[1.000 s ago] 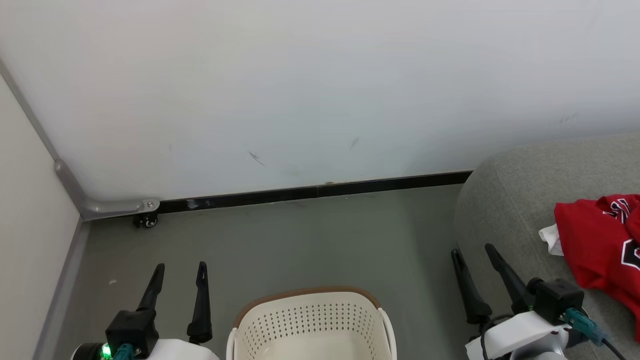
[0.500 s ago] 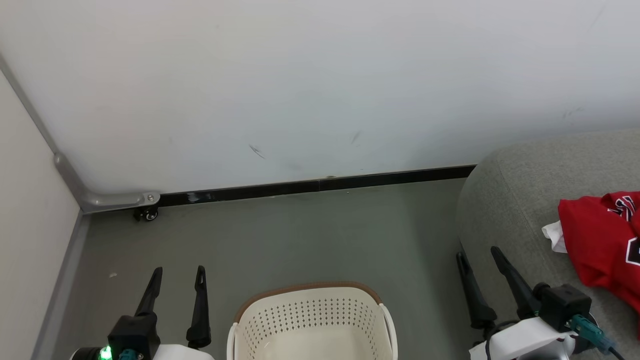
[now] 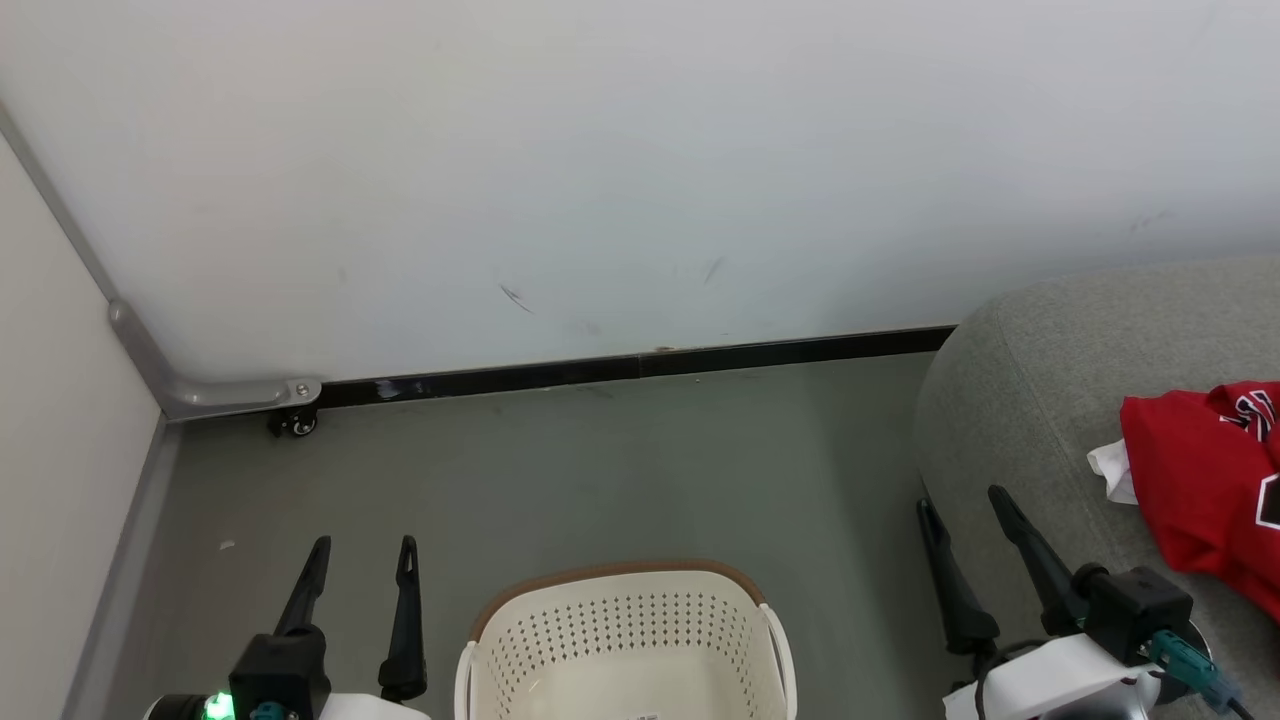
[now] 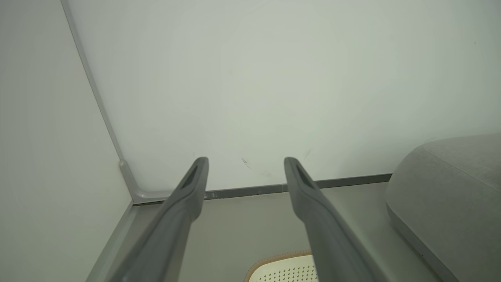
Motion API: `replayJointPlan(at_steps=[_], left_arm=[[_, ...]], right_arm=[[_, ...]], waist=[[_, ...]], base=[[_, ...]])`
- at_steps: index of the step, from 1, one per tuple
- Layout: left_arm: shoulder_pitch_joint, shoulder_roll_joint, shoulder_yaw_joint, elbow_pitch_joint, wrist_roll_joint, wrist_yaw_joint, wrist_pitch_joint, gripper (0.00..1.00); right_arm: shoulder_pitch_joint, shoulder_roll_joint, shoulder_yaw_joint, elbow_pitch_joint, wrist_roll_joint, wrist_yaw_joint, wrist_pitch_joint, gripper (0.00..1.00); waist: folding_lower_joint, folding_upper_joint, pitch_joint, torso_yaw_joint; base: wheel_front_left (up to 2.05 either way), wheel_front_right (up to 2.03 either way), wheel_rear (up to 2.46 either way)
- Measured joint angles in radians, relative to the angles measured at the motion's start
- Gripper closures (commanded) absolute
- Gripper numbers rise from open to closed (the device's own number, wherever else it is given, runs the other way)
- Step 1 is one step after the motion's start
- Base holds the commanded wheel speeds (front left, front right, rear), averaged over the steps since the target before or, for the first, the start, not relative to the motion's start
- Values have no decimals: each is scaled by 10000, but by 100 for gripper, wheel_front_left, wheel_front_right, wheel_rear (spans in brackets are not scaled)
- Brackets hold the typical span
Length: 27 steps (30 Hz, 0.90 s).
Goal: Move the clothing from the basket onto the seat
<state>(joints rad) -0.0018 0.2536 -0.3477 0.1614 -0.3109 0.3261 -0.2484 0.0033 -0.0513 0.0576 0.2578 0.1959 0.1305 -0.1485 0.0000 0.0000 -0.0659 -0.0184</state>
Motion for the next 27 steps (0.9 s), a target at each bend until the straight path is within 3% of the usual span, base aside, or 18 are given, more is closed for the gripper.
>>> replayJointPlan(at_steps=[27], left_arm=[[-1, 8, -94, -6, 161, 169, 0, 0]], right_arm=[[382, 35, -117, -928, -23, 2, 431, 0]], waist=[[0, 0, 159, 10]], base=[[0, 0, 0]])
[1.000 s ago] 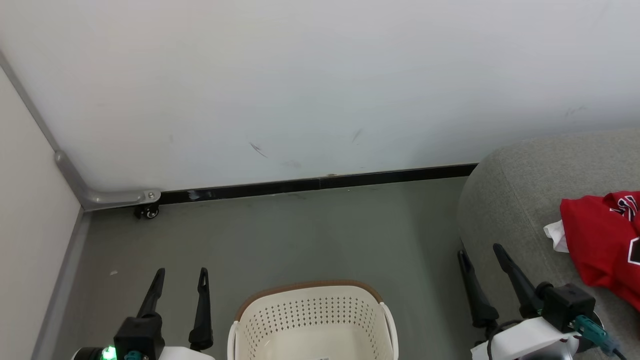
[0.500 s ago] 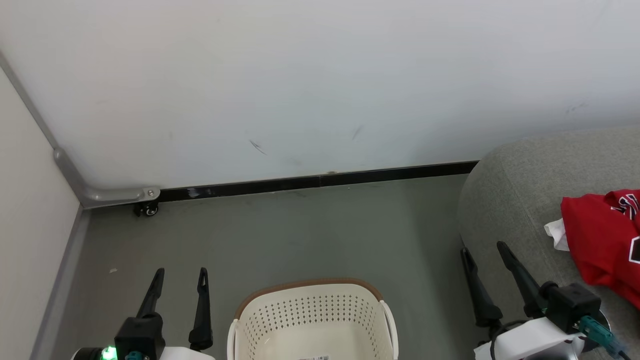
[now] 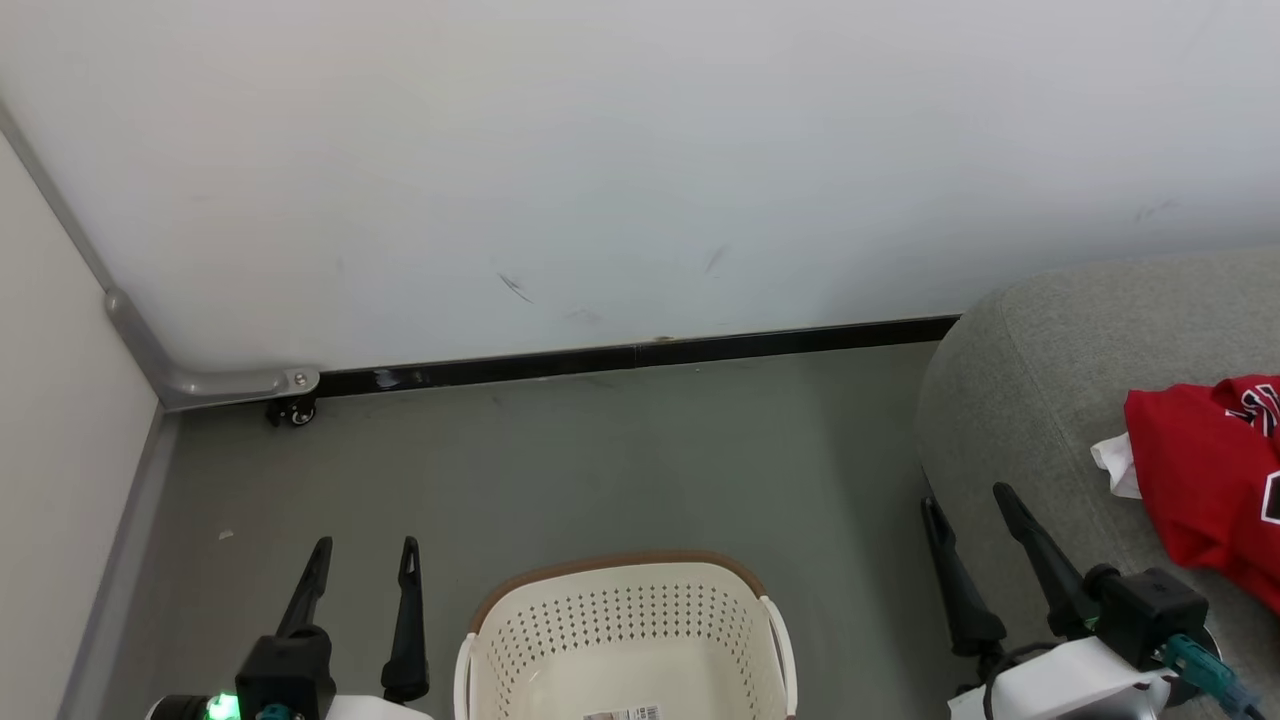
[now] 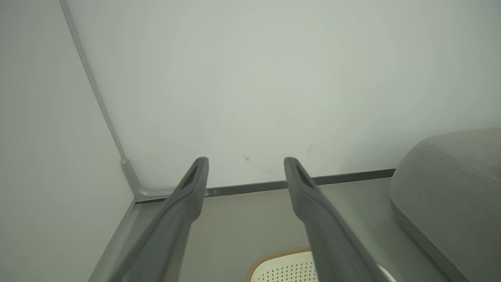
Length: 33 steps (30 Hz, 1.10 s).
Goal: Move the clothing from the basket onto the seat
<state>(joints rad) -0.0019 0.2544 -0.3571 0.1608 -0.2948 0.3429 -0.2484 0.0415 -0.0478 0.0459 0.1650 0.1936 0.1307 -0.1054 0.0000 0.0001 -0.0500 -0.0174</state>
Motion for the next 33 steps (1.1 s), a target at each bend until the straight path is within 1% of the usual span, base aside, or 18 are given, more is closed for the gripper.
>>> replayJointPlan(at_steps=[17, 18, 24, 29, 33], left_arm=[[-4, 44, -15, 23, 88, 40, 19, 0], [2, 33, -21, 58, 84, 81, 19, 100], [330, -282, -215, 677, 61, 81, 21, 100], [424, -368, -184, 527, -295, 27, 109, 100], [424, -435, -88, 349, -840, -73, 196, 100]], right_arm=[[192, 4, 8, -293, 174, -2, 102, 0], [200, 4, 10, -255, 173, 0, 100, 100], [638, 59, 31, 395, 174, 0, 100, 100], [712, 61, 88, 378, 550, 0, 96, 100], [714, 61, 157, 307, 1074, 0, 84, 100]], waist=[[0, -1, 81, -17], [1, 0, 82, -17], [1, 0, 85, -17], [0, 0, 102, -15], [1, 0, 124, -10]], base=[[0, 0, 0], [0, 0, 0], [0, 0, 0], [0, 0, 0], [0, 0, 0]])
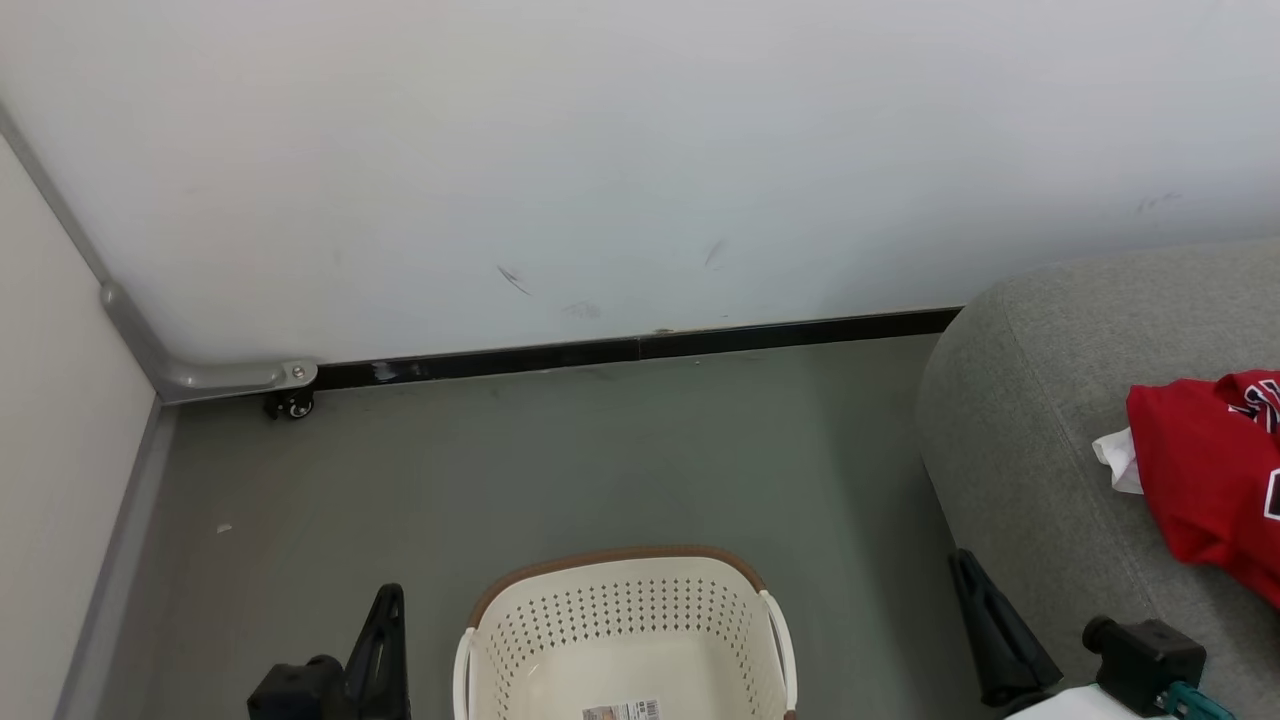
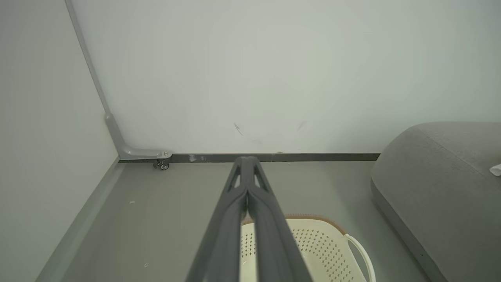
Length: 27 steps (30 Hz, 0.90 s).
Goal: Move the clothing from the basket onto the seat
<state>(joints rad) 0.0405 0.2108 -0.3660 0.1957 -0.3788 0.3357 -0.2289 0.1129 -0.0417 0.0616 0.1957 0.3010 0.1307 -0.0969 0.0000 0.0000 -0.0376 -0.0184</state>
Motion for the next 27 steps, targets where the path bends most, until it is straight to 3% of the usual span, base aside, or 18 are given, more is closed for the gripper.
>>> replayJointPlan(at_steps=[12, 27], left_arm=[[1, -213, 529, -136, -1724, -431, 278, 100], [1, -385, 1175, -217, -3731, -1145, 802, 100]], right_arm=[[-10, 4, -169, -69, 1881, 0, 17, 100], [-153, -73, -328, -59, 4065, -2, 314, 100]], waist=[[10, 0, 61, 30], [136, 0, 34, 57]], base=[[0, 0, 0], [0, 0, 0]])
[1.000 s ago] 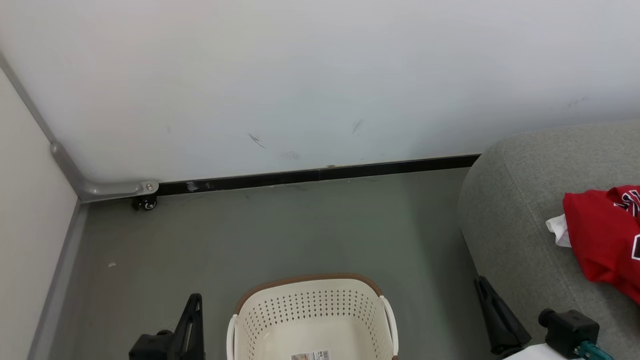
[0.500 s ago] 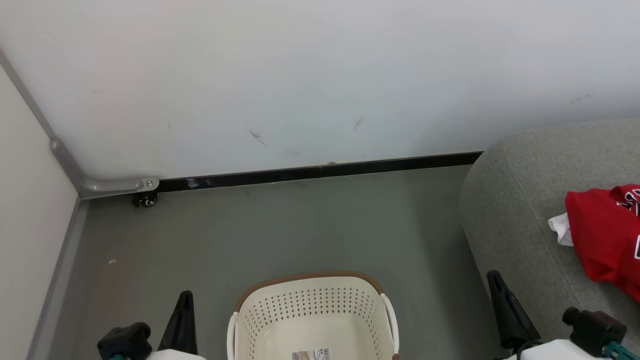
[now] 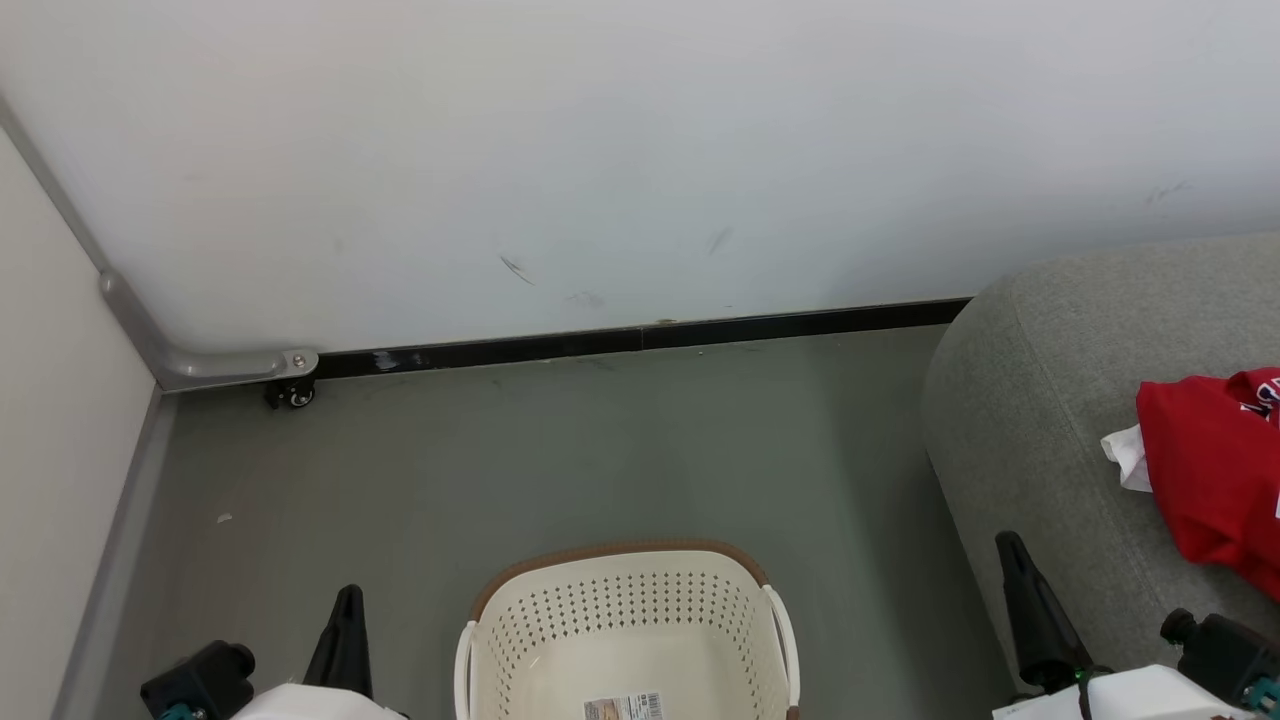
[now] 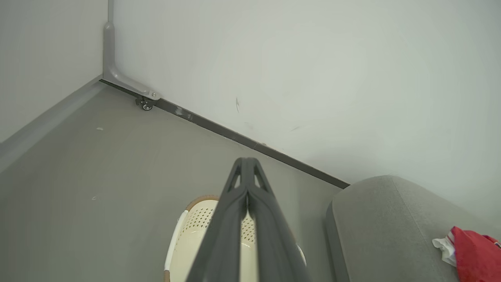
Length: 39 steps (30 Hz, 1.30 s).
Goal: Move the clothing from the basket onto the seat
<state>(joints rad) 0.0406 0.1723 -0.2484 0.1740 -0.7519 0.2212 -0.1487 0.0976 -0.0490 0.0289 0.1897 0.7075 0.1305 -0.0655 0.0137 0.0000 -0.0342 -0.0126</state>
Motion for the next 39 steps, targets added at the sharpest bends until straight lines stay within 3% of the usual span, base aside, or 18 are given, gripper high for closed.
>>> replayJointPlan(at_steps=[6, 13, 29, 39], left_arm=[[-1, -98, 247, -2, -792, -286, 203, 100], [-3, -186, 533, 6, -1783, -591, 437, 100], [-64, -408, 1189, 153, -3891, -1363, 955, 100], [-263, -556, 1643, 274, -5405, -1914, 1250, 100]], right_arm=[[-21, -56, -90, 25, 899, 0, 119, 100], [-229, -136, -167, 75, 1923, 0, 219, 100], [-625, -245, -284, 313, 4274, 0, 435, 100], [-912, -326, -418, 416, 5862, 0, 575, 100]], waist=[[32, 0, -26, 11], [35, 0, -25, 23], [-92, 0, 132, 53], [-124, 0, 245, 74]], base=[[0, 0, 0], [0, 0, 0], [0, 0, 0], [0, 0, 0]])
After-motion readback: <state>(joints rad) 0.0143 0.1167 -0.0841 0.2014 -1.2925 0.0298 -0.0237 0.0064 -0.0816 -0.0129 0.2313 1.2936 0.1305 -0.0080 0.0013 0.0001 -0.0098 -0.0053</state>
